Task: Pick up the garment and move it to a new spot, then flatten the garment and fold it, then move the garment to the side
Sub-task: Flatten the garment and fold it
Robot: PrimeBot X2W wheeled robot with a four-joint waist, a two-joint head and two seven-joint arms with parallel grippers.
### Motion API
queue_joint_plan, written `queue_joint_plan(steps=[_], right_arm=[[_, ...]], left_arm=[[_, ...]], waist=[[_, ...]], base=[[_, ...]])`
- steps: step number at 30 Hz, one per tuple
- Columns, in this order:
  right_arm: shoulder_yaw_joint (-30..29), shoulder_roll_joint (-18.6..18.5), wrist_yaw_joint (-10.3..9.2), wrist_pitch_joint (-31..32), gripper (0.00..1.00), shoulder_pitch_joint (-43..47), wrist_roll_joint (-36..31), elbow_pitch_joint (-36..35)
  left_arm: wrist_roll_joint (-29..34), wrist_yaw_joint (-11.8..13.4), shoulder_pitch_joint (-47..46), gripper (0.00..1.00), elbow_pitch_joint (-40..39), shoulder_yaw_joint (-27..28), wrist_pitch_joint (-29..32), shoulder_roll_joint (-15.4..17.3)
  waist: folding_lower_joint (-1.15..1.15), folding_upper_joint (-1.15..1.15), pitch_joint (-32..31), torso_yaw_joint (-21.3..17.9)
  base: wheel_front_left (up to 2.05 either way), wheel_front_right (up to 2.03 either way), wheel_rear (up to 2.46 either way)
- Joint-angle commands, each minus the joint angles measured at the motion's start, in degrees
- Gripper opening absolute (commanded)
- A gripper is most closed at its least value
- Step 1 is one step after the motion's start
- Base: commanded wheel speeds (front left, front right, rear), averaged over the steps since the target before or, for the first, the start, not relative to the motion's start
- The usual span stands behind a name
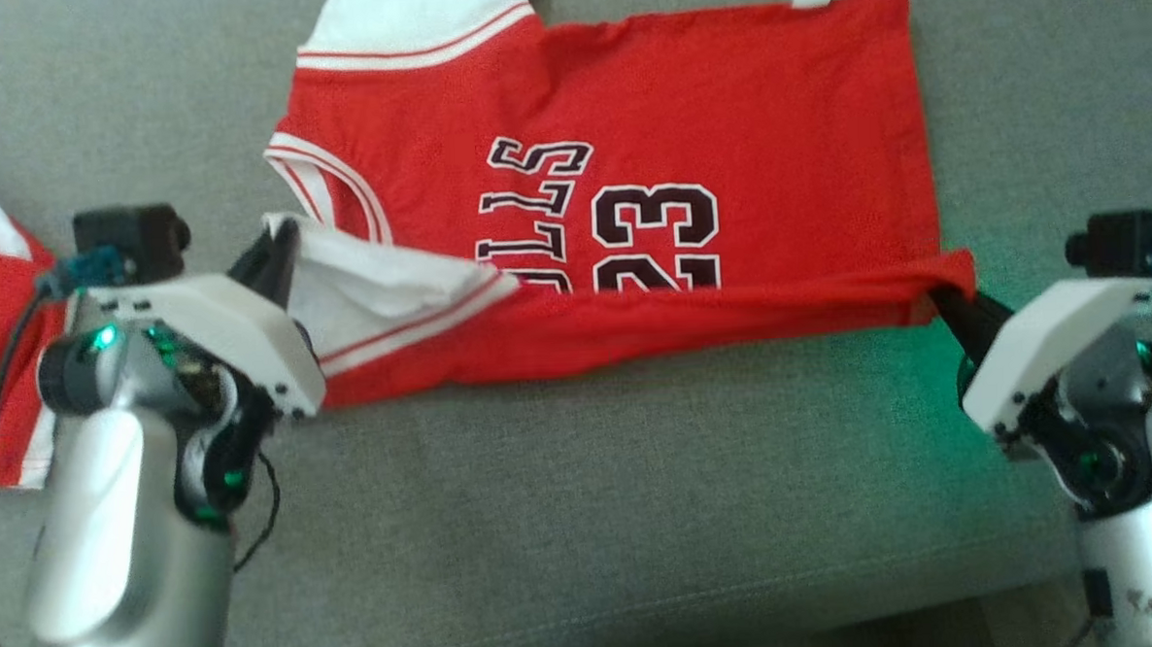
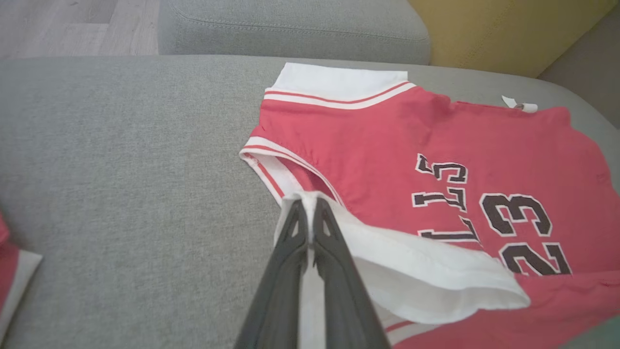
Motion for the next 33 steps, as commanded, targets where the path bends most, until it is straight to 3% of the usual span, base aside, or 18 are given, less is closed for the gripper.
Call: queue_joint_plan(steps=[1, 2, 3, 4, 9, 15, 19, 24, 33], right_arm=[[0.98, 0.02, 0.22, -0.67, 0.0, -1.88, 0.57, -1.04], [1.2, 0.08, 0.22, -1.25, 0.09, -2.67, 0.93, -0.32], [1.37, -0.06, 0.22, -2.33, 0.57, -3.3, 0.92, 0.25], [1.52, -0.04, 0.22, -3.62, 1.0, -3.77, 1.1, 0.74], [2.8, -0.64, 0.22, -14.77, 1.0, -4.01, 0.05, 1.32], [5.56, -1.25, 0.22, -31.06, 1.0, -1.0, -4.65, -0.15], [6.37, -1.64, 0.22, -38.84, 1.0, 1.55, -8.97, -2.56], [6.31, -0.83, 0.22, -42.41, 1.0, 5.87, -12.21, -5.75], [4.59, 1.76, 0.22, -41.58, 1.0, 12.07, -14.35, -8.81]], left_arm=[[-0.26, -0.33, -3.21, 0.0, -0.29, 2.17, -1.23, 1.2], [-0.29, -0.69, -4.29, 0.0, 1.08, 2.06, -2.23, 0.99], [-0.24, -1.03, -5.31, 0.36, 2.14, 2.01, -3.89, 0.67], [0.04, -1.27, -6.13, 1.0, 3.28, 1.86, -5.44, 0.47], [2.14, -1.1, -7.31, 1.0, 6.8, 1.29, -15.07, -0.85], [8.53, 3.56, -3.14, 1.0, 5.42, 0.19, -29.49, -1.52], [11.2, 6.05, 1.07, 1.0, 3.19, -0.35, -34.0, -1.5], [12.54, 8.53, 7.64, 1.0, -1.27, -0.17, -35.38, -1.44], [12.41, 11.32, 16.18, 1.0, -5.92, 0.25, -35.39, -1.84]], waist=[[0.0, 0.0, 1.22, -0.18], [0.0, 0.0, 1.6, -0.11], [0.0, 0.0, 1.91, 0.01], [0.0, 0.0, 2.21, 0.14], [0.0, 0.0, 2.91, 0.48], [0.0, 0.0, 2.14, 0.25], [0.0, 0.0, 0.91, 0.36], [0.0, 0.0, -1.15, 0.33], [0.0, 0.0, -3.5, 0.46]], base=[[0.0, 0.0, 0.0], [0.0, 0.0, 0.0], [0.0, 0.0, 0.0], [0.0, 0.0, 0.0], [0.0, 0.0, 0.0], [0.0, 0.0, 0.0], [0.0, 0.0, 0.0], [0.0, 0.0, 0.0], [0.0, 0.0, 0.0]])
